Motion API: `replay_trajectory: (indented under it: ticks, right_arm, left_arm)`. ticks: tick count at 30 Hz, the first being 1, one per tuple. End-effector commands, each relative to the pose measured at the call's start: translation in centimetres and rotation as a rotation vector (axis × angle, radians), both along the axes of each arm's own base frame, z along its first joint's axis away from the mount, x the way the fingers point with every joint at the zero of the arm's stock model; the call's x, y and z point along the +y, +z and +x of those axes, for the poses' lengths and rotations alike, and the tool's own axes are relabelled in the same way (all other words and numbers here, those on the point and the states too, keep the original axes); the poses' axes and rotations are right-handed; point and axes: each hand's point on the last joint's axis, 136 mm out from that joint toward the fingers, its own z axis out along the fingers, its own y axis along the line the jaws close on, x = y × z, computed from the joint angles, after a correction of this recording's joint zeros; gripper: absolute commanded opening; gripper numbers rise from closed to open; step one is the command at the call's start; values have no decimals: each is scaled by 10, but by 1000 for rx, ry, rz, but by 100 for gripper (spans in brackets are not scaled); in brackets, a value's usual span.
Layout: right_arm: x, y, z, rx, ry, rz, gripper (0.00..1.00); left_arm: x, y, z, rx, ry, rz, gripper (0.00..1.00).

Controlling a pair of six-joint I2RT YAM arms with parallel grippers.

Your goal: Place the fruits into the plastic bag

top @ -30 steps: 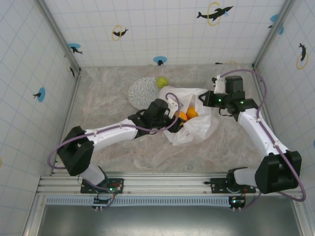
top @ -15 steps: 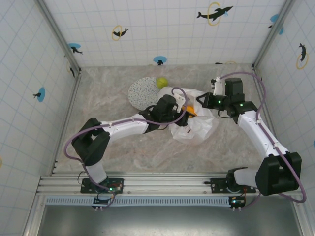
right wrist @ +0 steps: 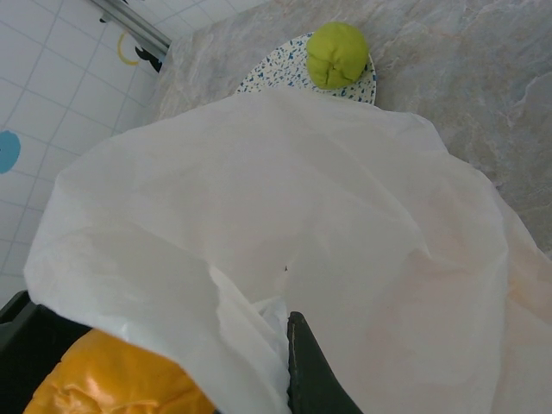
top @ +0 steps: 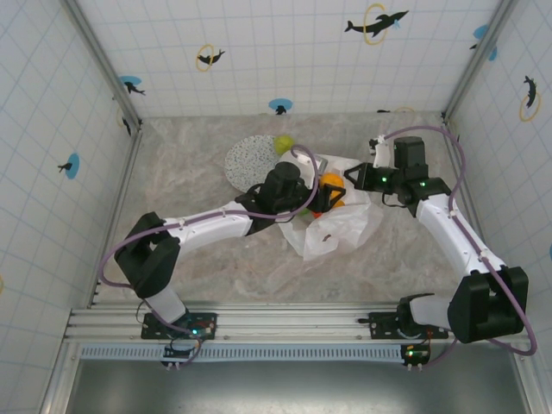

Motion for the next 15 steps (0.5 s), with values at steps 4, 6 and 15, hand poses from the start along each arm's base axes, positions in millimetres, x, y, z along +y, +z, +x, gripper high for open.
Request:
replay_trajectory:
  ticks: [4,6,15]
  right_arm:
    - [0,14,7,-37,-2,1,0]
    - [1,18,9,-47,-8,22,0]
    - [-1,11,7,-24,-19,38,0]
  left_arm:
    - [7,-51,-20,15,-79,148,46]
    - [8,-61,-28,2,-103,198,47]
    - [21,-85,-1,-37,76,291,48]
